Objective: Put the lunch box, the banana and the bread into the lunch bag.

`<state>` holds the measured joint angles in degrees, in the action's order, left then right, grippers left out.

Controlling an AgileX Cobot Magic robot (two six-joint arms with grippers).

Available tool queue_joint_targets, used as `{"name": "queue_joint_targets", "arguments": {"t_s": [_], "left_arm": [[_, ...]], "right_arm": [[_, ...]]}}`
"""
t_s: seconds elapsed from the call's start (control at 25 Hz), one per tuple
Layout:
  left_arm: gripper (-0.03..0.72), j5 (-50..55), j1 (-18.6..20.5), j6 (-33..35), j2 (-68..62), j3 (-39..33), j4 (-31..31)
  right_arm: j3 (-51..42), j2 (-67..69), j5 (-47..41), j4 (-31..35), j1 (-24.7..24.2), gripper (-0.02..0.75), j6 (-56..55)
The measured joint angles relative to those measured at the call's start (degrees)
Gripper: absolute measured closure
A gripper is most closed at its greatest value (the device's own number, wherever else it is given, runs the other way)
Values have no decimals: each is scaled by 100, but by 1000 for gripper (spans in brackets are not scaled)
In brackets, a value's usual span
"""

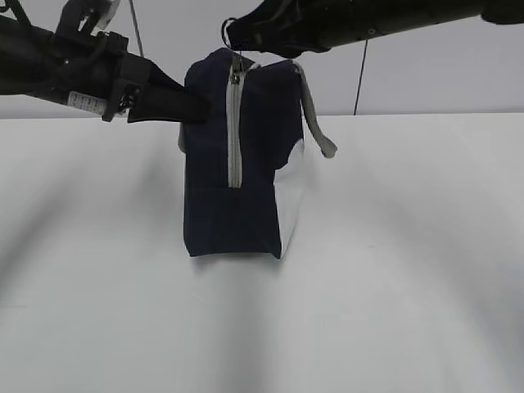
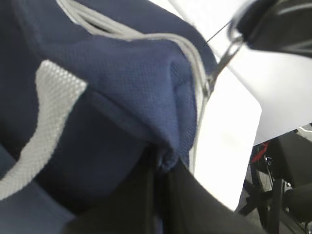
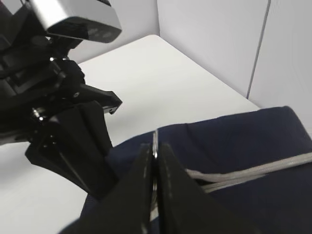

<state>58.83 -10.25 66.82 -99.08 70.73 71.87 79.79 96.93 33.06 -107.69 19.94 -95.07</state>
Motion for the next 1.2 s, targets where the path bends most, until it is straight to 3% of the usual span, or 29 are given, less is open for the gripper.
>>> {"name": "queue_joint_targets", "arguments": {"t_s": [0.32,0.68,1.2], "left_arm": [[686,-49,-6,-194,65,6,-206],[686,-10,-18,-530,65,6,-729],[687,382,-18,-916,50,6,-1267]], "right_arm": [[0,-133,81,0,0,754,-23],[12,38,-409,121,0,754,-31],[561,776,-633,357,-11,754,-31]]}}
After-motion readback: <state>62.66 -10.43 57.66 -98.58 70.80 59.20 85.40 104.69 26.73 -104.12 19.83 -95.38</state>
